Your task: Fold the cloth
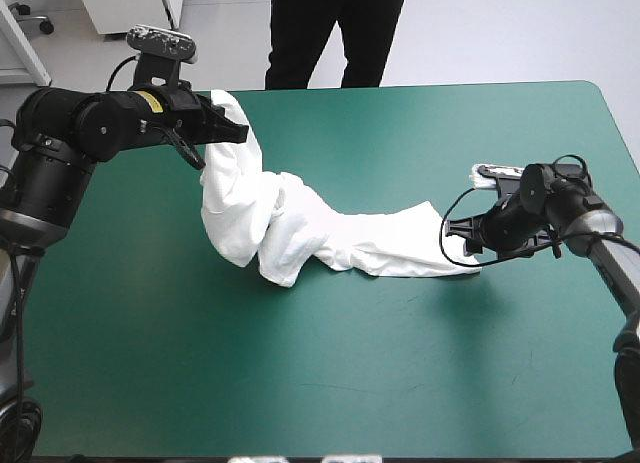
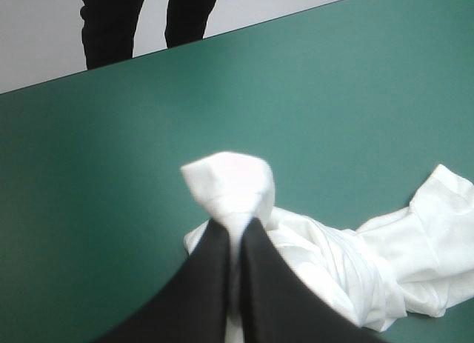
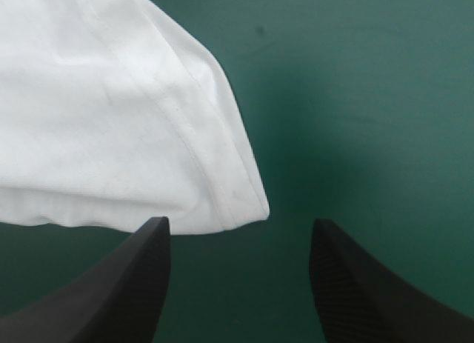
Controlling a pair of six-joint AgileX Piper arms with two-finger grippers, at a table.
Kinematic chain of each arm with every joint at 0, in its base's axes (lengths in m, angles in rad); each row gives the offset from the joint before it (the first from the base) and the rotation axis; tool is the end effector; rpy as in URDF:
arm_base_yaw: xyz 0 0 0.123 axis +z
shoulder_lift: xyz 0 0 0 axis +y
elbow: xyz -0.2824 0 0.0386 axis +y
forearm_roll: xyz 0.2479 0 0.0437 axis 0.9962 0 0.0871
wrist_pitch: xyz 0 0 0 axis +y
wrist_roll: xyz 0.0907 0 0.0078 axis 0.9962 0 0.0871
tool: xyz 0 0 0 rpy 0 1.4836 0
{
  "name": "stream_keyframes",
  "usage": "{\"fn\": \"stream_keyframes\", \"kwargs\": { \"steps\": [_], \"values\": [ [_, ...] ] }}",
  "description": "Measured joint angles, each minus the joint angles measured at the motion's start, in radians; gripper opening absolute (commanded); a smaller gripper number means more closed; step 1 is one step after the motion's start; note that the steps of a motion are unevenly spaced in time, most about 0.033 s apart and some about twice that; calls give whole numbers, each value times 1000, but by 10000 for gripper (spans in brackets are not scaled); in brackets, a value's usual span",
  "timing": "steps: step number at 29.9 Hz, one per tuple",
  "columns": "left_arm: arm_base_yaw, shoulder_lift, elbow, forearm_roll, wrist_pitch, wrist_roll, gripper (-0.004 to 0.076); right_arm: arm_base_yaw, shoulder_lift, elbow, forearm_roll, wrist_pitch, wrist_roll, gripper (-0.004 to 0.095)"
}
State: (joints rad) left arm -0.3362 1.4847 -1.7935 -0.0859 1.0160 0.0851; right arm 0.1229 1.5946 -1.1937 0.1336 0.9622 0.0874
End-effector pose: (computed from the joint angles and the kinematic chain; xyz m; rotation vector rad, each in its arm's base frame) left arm 0.2914 -0.1089 0.4719 0.4514 2.1512 -0.2468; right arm 0.3135 0.0488 0.2614 0.0352 2.8533 0.2163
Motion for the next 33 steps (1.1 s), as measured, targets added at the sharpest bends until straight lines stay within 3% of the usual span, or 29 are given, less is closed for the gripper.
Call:
{"fn": "stream_keyframes", "kwargs": {
  "steps": [13, 15, 17, 21, 33],
  "values": [
    [0, 3, 0, -1, 1, 0, -9, -3, 146, 2, 72, -49, -75, 523],
    [0, 3, 0, -1, 1, 0, -9, -7, 153, -2, 99, -49, -87, 475],
    [0, 3, 0, -1, 1, 0, -9, -8, 163, -7, 121, -44, -99, 363],
    [0, 3, 0, -1, 1, 0, -9, -3, 177, -14, 145, -34, -121, 10],
    [0, 3, 0, -2, 3, 1, -9, 28, 151, -15, 160, -21, -121, -17]
  ]
}}
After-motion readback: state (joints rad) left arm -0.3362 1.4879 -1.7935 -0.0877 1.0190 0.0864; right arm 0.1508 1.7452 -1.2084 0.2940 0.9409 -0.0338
